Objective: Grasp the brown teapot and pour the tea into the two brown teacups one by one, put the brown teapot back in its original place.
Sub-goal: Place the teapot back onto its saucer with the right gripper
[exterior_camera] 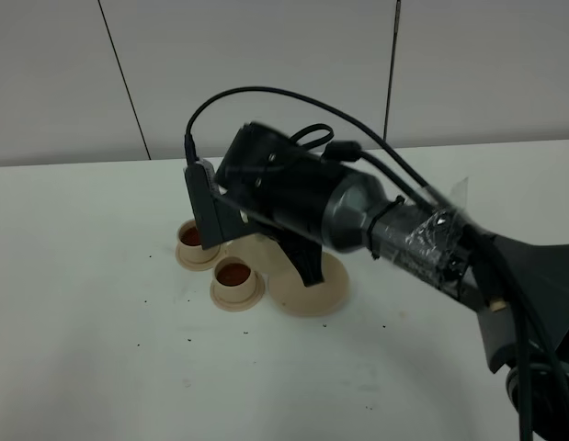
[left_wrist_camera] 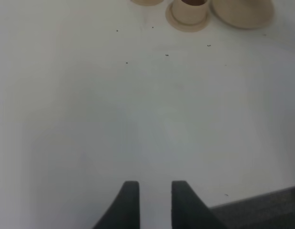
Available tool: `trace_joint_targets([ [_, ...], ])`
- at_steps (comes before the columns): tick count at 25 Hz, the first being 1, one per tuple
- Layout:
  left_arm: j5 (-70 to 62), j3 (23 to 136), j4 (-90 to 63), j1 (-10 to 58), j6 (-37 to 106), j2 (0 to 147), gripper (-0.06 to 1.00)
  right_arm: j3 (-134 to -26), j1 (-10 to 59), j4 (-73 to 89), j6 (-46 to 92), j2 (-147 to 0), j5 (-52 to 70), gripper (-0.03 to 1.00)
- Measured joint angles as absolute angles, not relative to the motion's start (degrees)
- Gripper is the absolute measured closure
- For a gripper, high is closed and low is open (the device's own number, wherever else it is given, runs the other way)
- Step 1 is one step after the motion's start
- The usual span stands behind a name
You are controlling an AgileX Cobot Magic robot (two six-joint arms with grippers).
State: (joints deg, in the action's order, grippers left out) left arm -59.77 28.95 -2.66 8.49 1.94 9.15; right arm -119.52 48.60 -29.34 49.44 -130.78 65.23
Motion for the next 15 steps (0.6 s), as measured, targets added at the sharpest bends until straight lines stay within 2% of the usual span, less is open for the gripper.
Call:
trace_joint_targets([
  [8,-59.77,28.95,-2.66,8.49,1.94,9.15,0.71,-127.78,44.91,-13.88,54.94,-130.73,69.67,0.87],
  [15,-59.77,28.95,-2.66,8.49,1.94,9.15,0.71,-128.30,43.19,-4.97,55.45,-130.73,70.20,0.87],
])
